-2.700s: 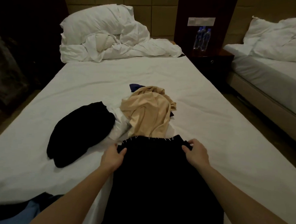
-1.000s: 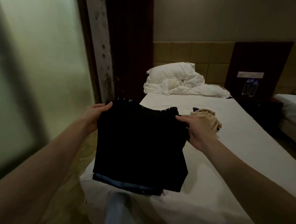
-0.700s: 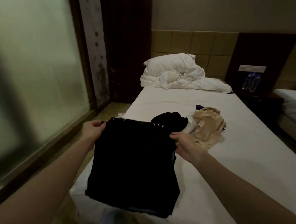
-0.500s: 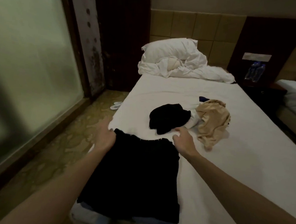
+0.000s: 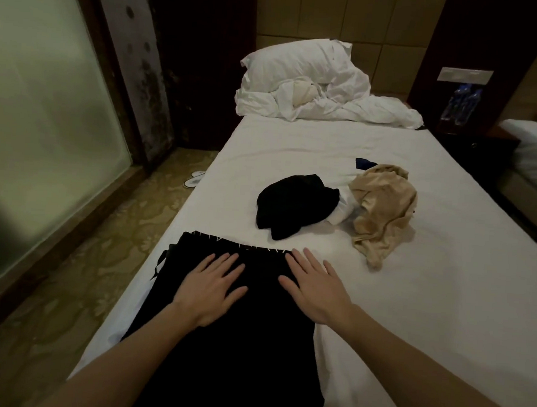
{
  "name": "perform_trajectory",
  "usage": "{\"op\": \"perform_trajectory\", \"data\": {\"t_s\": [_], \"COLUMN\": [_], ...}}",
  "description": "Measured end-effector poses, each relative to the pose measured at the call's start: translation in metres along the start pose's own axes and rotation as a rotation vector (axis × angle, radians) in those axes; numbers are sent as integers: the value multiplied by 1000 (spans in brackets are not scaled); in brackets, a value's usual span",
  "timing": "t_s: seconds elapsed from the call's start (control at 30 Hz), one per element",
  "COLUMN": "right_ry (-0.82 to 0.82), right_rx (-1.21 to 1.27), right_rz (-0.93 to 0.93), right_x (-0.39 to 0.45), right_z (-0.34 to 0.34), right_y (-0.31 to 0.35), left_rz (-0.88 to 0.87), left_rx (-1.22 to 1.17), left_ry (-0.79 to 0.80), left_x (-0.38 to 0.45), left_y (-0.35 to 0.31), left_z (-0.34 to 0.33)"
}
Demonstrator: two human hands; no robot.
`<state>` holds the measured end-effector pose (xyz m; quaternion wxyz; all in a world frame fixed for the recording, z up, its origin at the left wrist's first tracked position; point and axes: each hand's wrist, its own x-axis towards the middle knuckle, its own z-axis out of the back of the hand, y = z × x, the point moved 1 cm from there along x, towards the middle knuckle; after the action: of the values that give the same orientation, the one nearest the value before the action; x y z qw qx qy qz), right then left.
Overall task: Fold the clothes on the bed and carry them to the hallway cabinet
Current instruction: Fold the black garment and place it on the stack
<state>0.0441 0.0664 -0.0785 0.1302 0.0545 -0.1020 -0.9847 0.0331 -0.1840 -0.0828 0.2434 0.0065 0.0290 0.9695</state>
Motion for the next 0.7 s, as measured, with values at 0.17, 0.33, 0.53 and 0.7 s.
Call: {"op": "perform_trajectory", "data": {"t_s": [0.17,0.33,0.53,0.7], "right_ry": [-71,-91,-104,-139], "right_rx": [26,-63,-49,-76], "right_rz": [-87,-131,-61,-2], "right_x": [29,74,132,180], "right_z": [13,15,10,-7], "right_y": [-53,-102,-145,-161], "left_rz": [37,93,200,180], "left_rx": [-19,-176,-270,-239], "left_ry": [-42,-8,158,116], "left_x": [54,134,221,258], "left_y": [-2,-16,-26,-18], "left_z": [13,11,-30,-66]}}
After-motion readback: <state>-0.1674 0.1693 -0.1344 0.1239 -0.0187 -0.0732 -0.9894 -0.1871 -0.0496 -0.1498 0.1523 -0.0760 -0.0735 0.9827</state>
